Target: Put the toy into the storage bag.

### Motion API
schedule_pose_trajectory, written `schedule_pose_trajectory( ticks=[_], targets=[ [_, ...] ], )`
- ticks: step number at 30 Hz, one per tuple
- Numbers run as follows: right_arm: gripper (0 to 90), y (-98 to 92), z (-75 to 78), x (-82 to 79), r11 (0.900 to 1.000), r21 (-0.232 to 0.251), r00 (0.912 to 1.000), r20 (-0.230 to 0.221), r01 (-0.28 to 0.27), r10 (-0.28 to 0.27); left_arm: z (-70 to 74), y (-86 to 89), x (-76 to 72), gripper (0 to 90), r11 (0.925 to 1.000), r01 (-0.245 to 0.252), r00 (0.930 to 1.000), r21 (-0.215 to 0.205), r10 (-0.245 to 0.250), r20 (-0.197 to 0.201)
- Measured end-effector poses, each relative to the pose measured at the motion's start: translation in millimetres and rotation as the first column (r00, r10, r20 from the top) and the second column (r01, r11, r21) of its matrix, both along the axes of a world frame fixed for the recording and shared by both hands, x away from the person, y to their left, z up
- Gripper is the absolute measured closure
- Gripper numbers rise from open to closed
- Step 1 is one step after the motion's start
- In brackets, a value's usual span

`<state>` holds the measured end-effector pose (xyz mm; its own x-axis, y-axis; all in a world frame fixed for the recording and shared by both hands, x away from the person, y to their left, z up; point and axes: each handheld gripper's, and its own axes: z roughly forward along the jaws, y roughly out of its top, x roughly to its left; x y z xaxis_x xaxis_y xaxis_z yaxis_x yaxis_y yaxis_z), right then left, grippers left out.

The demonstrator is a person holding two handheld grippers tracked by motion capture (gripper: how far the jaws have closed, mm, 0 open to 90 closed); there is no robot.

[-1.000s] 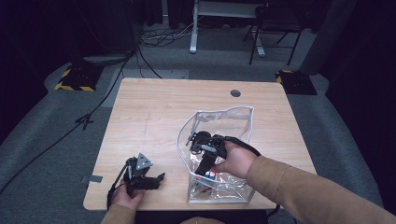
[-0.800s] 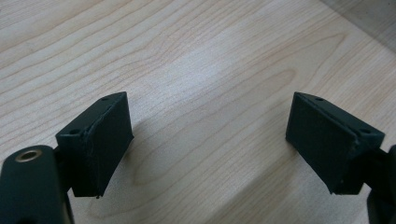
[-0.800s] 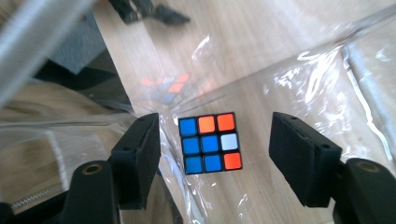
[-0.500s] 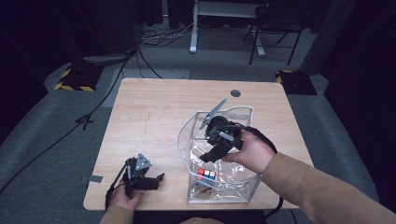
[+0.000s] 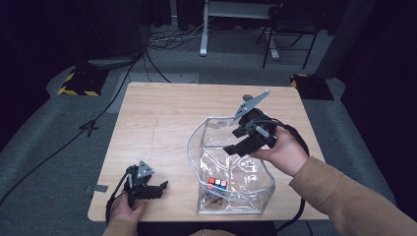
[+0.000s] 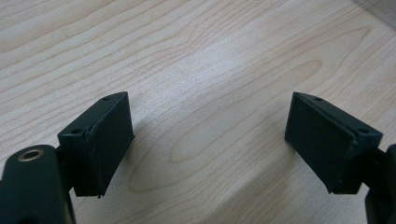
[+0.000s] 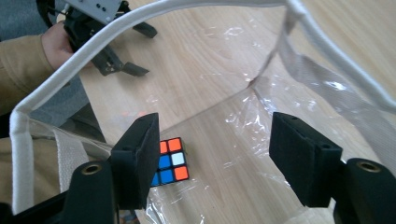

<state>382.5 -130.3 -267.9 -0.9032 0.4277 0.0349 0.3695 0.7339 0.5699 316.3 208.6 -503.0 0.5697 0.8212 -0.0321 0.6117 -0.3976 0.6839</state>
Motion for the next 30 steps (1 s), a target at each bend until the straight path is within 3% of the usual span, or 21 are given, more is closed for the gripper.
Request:
schedule_pose_trajectory(
  ticks=[7,15,20,21,24,28,30],
  targets=[
    [34.3,-29.6,6.7,7.7,0.996,0.035,0.9963,0.025,0.082,-0.083,0.5,1.1,0.9,15.6,1.0,0.005,1.0,0.003,-0.005,-0.006],
    [33.8,-64.9,10.6,13.7,0.983,0.053,0.9836,0.041,0.174,-0.176,0.9,7.8,6.7,15.9,0.9998,0.014,0.9999,0.01,-0.014,0.004],
    [33.7,-85.6,12.4,14.8,0.971,0.077,0.9709,0.057,0.228,-0.232,0.4,10.7,9.4,15.8,0.9998,0.018,0.9998,0.003,-0.018,0.0],
    [33.7,-89.0,12.7,13.3,0.965,0.087,0.9668,0.044,0.247,-0.252,0.4,10.6,9.4,15.8,0.9998,0.018,0.9998,0.003,-0.018,0.0],
    [33.7,-101.4,12.7,10.9,0.963,0.108,0.9649,0.064,0.247,-0.254,0.4,10.6,9.5,15.7,0.9998,0.018,0.9998,0.003,-0.018,0.001],
    [33.7,-120.5,12.7,7.6,0.95,0.161,0.9552,0.081,0.269,-0.285,0.6,10.6,9.4,15.7,0.9998,0.018,0.9998,0.006,-0.018,0.002],
    [33.6,-133.0,11.7,8.3,0.939,0.199,0.9523,0.067,0.28,-0.298,0.6,10.5,9.3,15.7,0.9998,0.015,0.9999,0.008,-0.016,0.005]
  ],
)
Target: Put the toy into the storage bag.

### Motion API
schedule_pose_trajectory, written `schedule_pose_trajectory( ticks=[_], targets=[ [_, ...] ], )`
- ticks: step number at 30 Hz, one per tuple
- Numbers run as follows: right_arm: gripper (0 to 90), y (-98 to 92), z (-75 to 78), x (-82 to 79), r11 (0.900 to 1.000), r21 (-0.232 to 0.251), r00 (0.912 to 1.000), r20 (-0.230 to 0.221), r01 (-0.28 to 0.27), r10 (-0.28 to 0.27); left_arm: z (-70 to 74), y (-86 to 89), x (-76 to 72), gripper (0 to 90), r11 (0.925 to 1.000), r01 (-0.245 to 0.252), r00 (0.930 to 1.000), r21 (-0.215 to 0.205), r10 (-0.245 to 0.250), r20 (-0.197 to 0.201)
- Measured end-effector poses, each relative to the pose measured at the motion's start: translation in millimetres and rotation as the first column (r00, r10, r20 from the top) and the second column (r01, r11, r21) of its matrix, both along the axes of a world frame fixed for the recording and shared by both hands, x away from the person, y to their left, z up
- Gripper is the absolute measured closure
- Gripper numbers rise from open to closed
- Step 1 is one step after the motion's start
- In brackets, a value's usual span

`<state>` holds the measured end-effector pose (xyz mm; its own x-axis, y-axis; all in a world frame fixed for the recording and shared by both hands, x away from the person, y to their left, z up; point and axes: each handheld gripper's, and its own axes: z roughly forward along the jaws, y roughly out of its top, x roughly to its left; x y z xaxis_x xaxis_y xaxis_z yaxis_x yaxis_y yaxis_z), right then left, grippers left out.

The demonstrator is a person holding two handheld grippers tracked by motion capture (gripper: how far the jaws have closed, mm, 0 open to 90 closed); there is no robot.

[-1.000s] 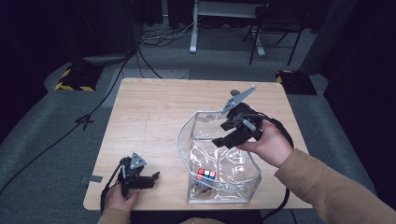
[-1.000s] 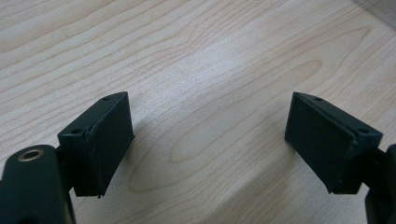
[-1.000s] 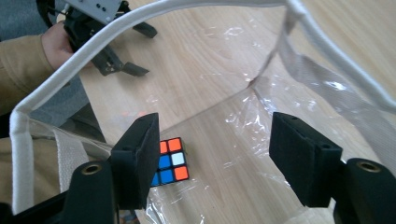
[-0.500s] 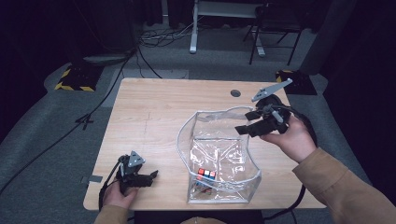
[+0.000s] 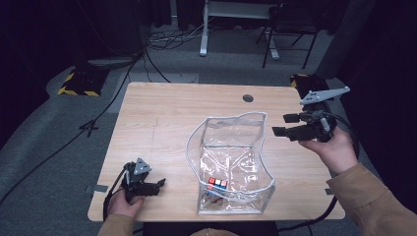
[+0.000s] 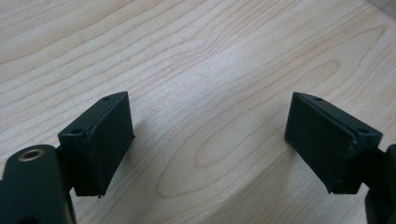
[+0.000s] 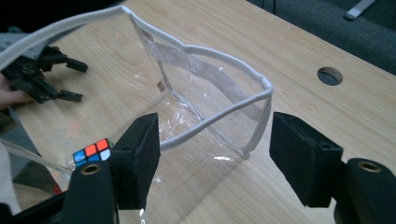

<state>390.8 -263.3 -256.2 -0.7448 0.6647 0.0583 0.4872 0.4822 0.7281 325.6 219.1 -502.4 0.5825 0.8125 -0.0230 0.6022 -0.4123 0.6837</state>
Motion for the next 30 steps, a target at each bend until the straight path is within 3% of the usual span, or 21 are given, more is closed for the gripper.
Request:
schedule_pose_trajectory(
  ticks=[3,9,13,18,24,30],
  targets=[
    [31.7,-15.1,-4.4,2.3,0.993,0.114,0.9974,-0.07,-0.011,0.019,0.3,0.1,0.0,15.7,1.0,0.001,1.0,0.001,-0.001,-0.003],
    [31.6,-32.0,-18.9,-0.2,0.994,0.104,0.9981,-0.061,0.016,-0.009,0.2,-0.1,-0.3,15.6,1.0,-0.001,1.0,0.0,0.001,-0.004],
    [31.6,-45.3,-34.0,0.9,0.993,0.097,0.9971,-0.04,0.069,-0.065,0.2,0.0,-0.2,15.6,1.0,-0.001,1.0,0.0,0.001,-0.004],
    [31.8,-64.3,-55.7,4.1,0.981,0.141,0.9909,-0.05,0.131,-0.125,0.1,0.0,-0.1,15.6,1.0,0.001,1.0,-0.001,-0.001,-0.005],
    [31.7,-76.4,-81.6,3.1,0.98,0.09,0.9837,-0.005,0.18,-0.18,-0.1,-0.1,-0.2,15.6,1.0,-0.003,1.0,-0.004,0.003,-0.008],
    [31.5,-87.4,-110.4,0.8,0.97,0.043,0.9703,0.015,0.241,-0.242,-0.2,0.0,0.0,15.4,0.9999,-0.011,0.9999,-0.004,0.011,-0.007]
  ],
)
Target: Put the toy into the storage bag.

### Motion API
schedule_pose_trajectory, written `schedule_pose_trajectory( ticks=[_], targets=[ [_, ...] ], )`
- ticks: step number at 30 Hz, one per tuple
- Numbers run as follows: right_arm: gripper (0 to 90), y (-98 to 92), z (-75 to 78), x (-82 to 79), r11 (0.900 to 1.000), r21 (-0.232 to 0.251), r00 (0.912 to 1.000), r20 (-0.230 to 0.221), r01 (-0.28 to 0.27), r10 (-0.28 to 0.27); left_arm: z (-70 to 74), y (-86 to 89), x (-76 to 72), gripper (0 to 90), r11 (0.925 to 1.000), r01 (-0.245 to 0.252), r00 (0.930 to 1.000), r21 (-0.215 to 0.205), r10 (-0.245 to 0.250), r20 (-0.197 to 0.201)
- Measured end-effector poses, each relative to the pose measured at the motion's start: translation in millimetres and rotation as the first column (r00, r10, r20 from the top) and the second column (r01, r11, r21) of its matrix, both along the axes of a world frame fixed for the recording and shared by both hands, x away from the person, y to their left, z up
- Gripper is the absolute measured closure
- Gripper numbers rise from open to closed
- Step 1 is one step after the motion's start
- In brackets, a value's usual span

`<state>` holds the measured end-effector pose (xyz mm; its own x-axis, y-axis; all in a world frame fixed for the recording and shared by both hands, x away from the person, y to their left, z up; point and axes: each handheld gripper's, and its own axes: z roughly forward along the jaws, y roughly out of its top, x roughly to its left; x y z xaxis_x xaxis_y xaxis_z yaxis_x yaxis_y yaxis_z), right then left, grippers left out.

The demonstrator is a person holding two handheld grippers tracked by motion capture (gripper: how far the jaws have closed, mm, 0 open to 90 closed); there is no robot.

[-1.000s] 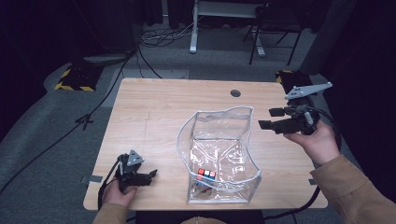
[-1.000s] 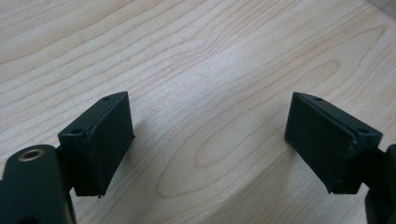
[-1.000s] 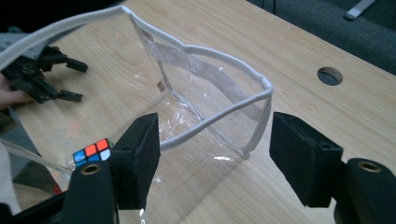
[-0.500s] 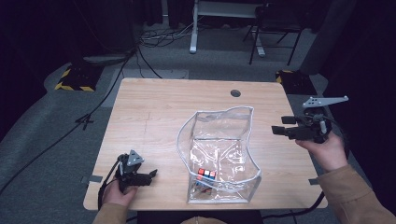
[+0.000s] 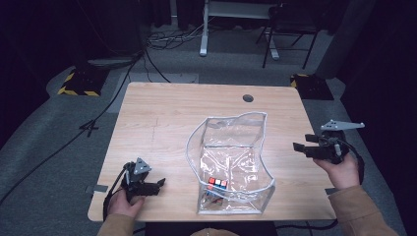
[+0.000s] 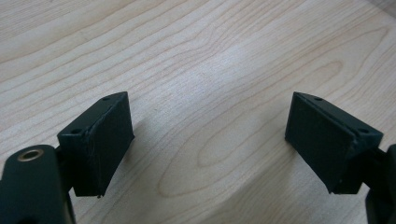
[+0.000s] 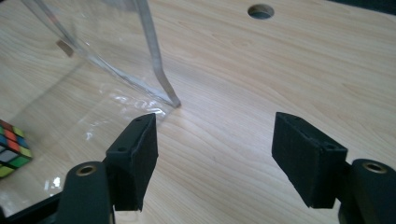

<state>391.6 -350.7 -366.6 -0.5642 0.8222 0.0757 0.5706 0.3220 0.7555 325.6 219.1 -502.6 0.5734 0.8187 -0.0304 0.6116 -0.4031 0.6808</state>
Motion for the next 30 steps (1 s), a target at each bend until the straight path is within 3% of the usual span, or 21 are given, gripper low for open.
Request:
schedule_pose_trajectory(
  ticks=[10,15,18,23,30],
  targets=[
    [31.5,-11.4,-40.9,-6.1,0.997,-0.048,0.9985,-0.008,0.053,-0.053,-0.1,-0.1,0.1,15.1,1.0,-0.002,1.0,0.0,0.002,0.002],
    [32.0,-10.0,-56.7,-14.8,0.989,-0.121,0.996,0.04,0.084,-0.08,-0.2,0.0,0.1,15.2,1.0,-0.001,1.0,0.0,0.001,0.003],
    [32.0,-8.5,-66.8,-19.6,0.991,-0.1,0.995,0.051,0.09,-0.085,-0.1,0.0,0.1,15.2,1.0,-0.002,1.0,0.001,0.002,0.002],
    [33.1,-5.4,-86.7,-24.6,0.992,-0.075,0.9945,0.034,0.101,-0.099,-0.2,-0.1,0.1,15.2,1.0,-0.002,1.0,0.0,0.002,0.002],
    [33.6,-6.8,-103.3,-31.7,0.989,-0.081,0.9926,0.024,0.121,-0.119,-0.1,-0.3,-0.1,15.1,1.0,-0.005,1.0,0.001,0.005,0.0]
  ],
)
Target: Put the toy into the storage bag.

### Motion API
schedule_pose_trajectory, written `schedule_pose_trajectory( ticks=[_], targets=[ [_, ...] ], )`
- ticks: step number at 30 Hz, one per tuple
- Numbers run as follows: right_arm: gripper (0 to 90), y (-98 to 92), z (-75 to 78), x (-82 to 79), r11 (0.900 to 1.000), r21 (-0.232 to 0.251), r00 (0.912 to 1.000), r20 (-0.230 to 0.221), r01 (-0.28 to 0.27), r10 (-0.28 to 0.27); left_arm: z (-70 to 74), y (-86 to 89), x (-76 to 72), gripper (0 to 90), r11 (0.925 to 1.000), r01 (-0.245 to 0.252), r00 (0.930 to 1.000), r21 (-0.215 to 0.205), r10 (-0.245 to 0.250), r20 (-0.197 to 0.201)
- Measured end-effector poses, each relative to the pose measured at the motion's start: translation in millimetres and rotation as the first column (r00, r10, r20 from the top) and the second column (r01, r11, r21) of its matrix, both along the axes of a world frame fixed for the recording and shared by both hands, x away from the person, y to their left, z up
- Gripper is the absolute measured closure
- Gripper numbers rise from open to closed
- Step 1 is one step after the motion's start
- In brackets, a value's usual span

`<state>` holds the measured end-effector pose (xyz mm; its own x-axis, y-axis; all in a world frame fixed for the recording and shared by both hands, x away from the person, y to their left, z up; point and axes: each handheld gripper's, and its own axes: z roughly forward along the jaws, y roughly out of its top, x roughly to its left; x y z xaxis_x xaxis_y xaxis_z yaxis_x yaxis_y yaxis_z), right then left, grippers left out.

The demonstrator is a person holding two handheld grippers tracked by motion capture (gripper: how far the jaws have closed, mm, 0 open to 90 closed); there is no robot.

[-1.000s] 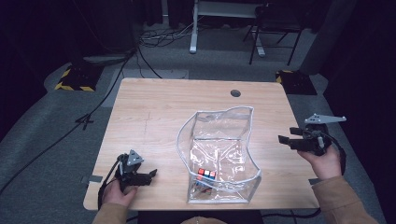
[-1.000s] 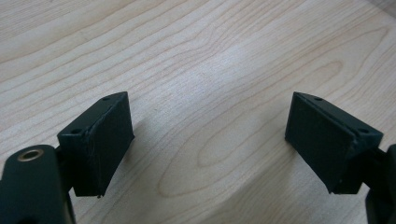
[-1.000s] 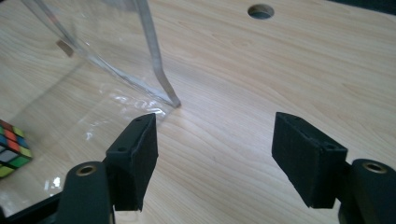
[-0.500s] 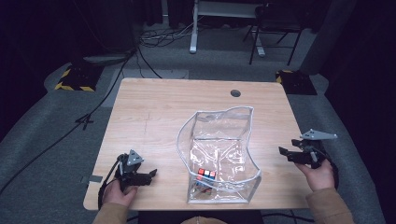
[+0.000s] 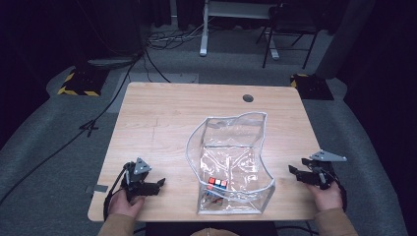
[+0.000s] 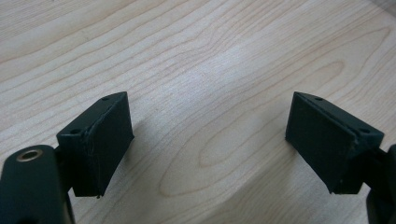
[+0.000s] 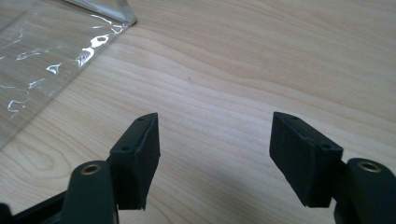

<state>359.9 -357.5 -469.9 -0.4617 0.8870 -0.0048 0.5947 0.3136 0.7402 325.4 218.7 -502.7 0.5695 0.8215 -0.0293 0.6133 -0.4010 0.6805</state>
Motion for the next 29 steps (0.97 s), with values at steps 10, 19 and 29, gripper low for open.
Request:
schedule_pose_trajectory(
  ticks=[10,19,29],
  targets=[
    [31.8,1.7,-16.1,-6.4,1.0,-0.003,0.9997,-0.022,-0.011,0.011,-0.2,-0.4,-0.3,14.9,1.0,-0.005,1.0,-0.003,0.005,0.002],
    [16.9,3.9,-29.9,-2.8,1.0,-0.008,0.9994,-0.026,-0.026,0.025,-0.2,-0.4,-0.2,14.9,1.0,-0.005,1.0,-0.002,0.005,0.002],
    [14.2,3.1,-33.9,-2.2,0.999,0.001,0.9988,0.007,-0.048,0.048,-0.4,-0.4,-0.2,14.8,1.0,-0.004,1.0,-0.004,0.004,0.002]
  ],
)
